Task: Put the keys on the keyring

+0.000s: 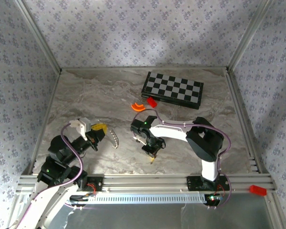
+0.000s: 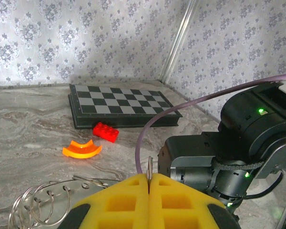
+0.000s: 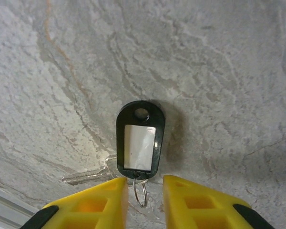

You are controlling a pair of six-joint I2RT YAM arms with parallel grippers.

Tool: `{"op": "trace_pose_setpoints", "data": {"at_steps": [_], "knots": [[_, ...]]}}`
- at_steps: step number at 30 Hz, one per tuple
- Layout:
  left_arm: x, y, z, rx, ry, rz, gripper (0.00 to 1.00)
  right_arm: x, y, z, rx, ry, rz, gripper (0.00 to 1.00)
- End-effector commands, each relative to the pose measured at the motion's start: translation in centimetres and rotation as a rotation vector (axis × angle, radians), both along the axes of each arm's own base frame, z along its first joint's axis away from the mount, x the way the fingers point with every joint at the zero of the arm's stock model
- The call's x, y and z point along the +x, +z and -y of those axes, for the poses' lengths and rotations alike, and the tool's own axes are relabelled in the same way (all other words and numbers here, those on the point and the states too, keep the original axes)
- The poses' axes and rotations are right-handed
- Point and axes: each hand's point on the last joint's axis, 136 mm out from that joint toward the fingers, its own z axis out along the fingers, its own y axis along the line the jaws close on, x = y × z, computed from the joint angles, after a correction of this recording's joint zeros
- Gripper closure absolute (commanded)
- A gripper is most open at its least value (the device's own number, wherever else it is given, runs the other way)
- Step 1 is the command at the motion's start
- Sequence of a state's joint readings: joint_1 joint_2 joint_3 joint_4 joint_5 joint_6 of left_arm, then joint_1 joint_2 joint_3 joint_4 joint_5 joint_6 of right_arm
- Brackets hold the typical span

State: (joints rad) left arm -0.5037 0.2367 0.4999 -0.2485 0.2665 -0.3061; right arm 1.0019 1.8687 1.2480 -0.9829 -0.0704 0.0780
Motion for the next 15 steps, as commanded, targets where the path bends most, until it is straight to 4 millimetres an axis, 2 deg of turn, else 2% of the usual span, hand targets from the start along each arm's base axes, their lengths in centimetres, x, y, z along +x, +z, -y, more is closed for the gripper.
{"op": "trace_pose_setpoints", "data": {"at_steps": [1, 4, 7, 15], "knots": [[-0.5, 2.2, 0.0, -0.051, -0.017, 0.069, 1.00, -0.3, 1.2, 0.1, 0.039, -0.053, 0.013, 0.66], [-0.6, 2.1, 0.1, -0.053, -0.024, 0.065, 1.00, -1.3, 1.7, -0.1, 0.127, -0.125, -0.007, 0.53], [-0.7, 2.3, 0.2, -0.056, -0.032, 0.069, 1.00, -1.4, 1.8, -0.3, 0.257, -0.209, -0.014, 0.46], [-0.9, 2.4, 0.4, -0.066, -0.047, 0.077, 1.00, -1.6, 1.5, -0.5, 0.490, -0.254, 0.049, 0.48]]}}
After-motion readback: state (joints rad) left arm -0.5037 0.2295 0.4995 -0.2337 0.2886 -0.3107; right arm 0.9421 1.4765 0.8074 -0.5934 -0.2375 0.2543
